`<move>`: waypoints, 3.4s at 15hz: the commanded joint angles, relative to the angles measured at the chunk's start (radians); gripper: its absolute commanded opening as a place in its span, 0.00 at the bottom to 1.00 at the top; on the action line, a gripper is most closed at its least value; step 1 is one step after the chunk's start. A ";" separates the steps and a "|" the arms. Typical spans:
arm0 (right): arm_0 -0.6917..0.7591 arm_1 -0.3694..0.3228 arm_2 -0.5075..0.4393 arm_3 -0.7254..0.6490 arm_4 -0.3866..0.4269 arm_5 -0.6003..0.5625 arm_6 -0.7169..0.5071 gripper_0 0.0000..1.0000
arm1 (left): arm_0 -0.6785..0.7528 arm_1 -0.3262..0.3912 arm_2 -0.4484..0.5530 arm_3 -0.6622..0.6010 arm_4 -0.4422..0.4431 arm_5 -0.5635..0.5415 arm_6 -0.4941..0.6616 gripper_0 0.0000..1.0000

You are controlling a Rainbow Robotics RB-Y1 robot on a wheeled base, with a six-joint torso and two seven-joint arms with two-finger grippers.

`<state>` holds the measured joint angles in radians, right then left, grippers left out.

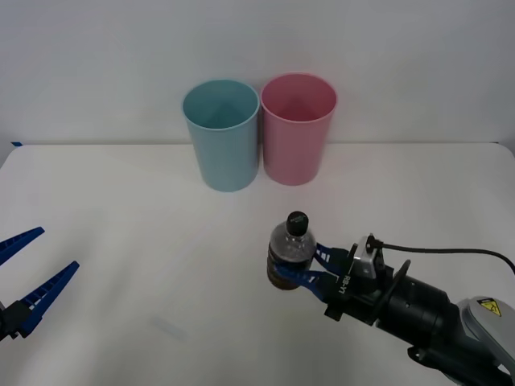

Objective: Grasp the object on the table and drop it into the matching bin: aluminum can to the light blue bin, PET bottle to the pink bin.

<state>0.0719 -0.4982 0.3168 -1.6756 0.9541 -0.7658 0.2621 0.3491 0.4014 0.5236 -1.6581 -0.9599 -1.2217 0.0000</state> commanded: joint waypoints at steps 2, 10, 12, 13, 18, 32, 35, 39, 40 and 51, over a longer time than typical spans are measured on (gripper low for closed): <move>0.003 -0.017 -0.048 -0.112 0.002 0.020 -0.142 0.00 | 0.000 0.000 0.000 0.000 0.000 0.000 0.000 1.00; -0.067 -0.033 -0.167 -0.239 0.055 0.071 -0.394 0.00 | 0.000 0.000 0.000 0.000 0.000 0.000 0.000 1.00; -0.118 -0.048 -0.167 -0.239 0.055 0.135 -0.405 0.00 | 0.000 0.000 0.000 0.000 0.000 0.000 0.000 1.00; -0.141 -0.059 -0.167 -0.239 0.057 0.168 -0.414 0.00 | 0.000 0.000 0.000 0.000 0.000 0.000 0.000 1.00; -0.296 -0.095 -0.167 -0.147 0.080 0.237 -0.432 0.00 | 0.000 0.000 0.000 0.000 0.000 0.000 0.000 1.00; -0.805 0.015 -0.114 0.458 0.179 0.232 -0.439 0.00 | 0.000 0.000 0.000 0.000 0.000 0.000 0.000 1.00; -0.877 0.053 -0.114 0.574 0.204 0.235 -0.429 0.00 | 0.000 0.000 0.000 0.000 0.000 0.000 0.000 1.00; -0.911 0.072 -0.114 0.636 0.233 0.272 -0.417 0.00 | 0.000 0.000 0.000 0.000 0.000 0.000 0.000 1.00; -0.911 0.073 -0.114 0.637 0.238 0.281 -0.416 0.00 | 0.000 0.000 0.000 0.000 0.000 0.000 0.000 1.00; -0.909 0.072 -0.117 0.636 0.238 0.280 -0.386 1.00 | 0.000 0.000 0.000 0.000 0.000 0.000 0.000 1.00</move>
<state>-0.8390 -0.4255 0.1995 -1.0397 1.1922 -0.4858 -0.1267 0.3491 0.4014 0.5236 -1.6581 -0.9599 -1.2217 0.0000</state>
